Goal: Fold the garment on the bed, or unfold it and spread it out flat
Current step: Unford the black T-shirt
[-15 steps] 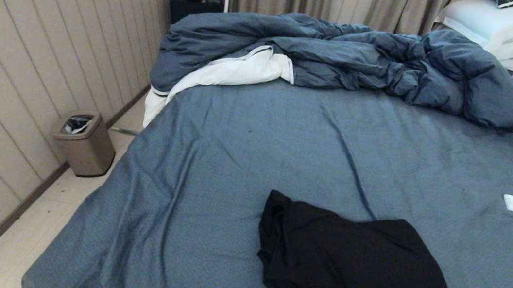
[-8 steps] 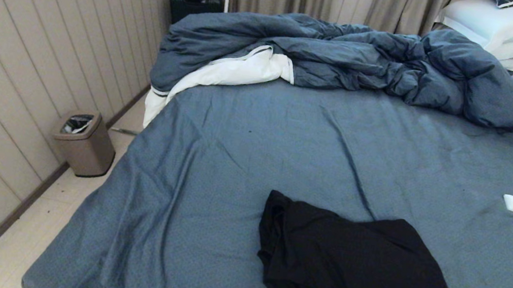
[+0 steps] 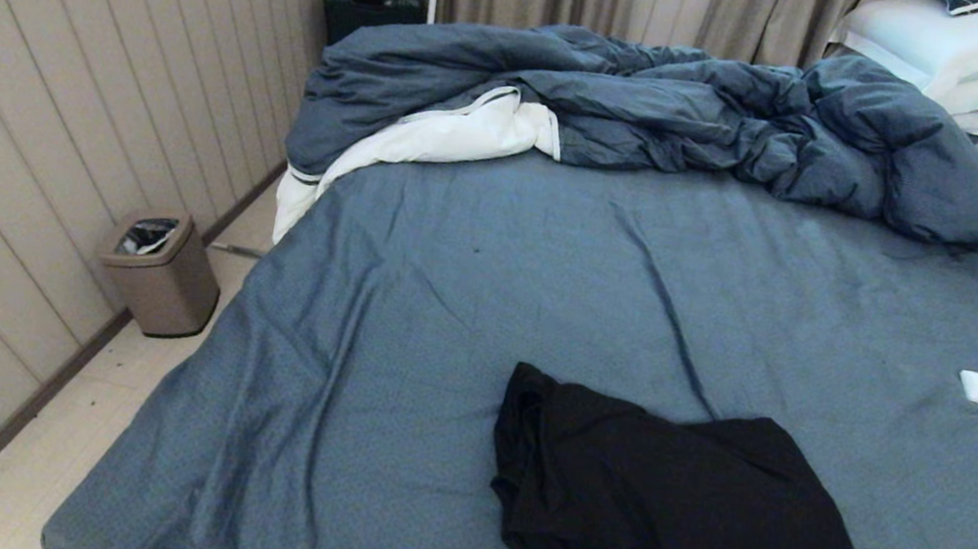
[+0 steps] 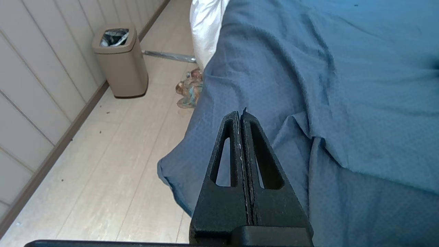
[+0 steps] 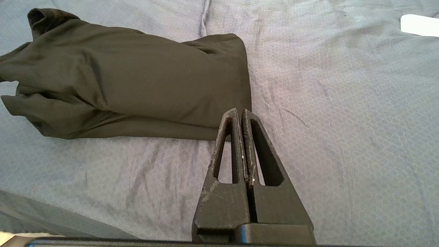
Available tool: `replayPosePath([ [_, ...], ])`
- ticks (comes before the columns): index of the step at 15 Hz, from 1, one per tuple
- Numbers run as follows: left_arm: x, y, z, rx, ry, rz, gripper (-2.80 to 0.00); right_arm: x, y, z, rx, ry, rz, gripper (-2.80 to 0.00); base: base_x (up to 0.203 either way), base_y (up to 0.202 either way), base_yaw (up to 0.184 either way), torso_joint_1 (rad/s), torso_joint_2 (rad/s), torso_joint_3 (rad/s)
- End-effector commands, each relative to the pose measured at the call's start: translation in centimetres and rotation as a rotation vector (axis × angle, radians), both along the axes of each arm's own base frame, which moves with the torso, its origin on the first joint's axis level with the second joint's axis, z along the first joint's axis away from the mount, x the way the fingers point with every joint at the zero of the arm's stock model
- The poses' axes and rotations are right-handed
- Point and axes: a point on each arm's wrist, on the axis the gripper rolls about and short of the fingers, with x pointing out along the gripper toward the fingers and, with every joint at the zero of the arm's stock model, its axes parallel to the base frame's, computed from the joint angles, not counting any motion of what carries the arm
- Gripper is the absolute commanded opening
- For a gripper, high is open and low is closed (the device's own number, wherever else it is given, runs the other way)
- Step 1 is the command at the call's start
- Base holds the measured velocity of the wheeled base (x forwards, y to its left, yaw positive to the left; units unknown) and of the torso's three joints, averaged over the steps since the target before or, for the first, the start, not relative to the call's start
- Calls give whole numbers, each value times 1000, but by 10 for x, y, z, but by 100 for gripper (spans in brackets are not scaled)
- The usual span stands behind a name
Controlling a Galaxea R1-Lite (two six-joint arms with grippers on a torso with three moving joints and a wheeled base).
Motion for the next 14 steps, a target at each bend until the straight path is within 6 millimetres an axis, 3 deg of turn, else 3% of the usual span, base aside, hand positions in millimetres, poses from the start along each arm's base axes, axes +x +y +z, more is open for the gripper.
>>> replayPosePath([
  [1,0,0,0,2,2,1,-280,0,0,0,-1,3,1,-280,0,0,0,0,0,0],
  [14,0,0,1,5,3,-2,-280,0,0,0,-2,1,1,-280,0,0,0,0,0,0],
])
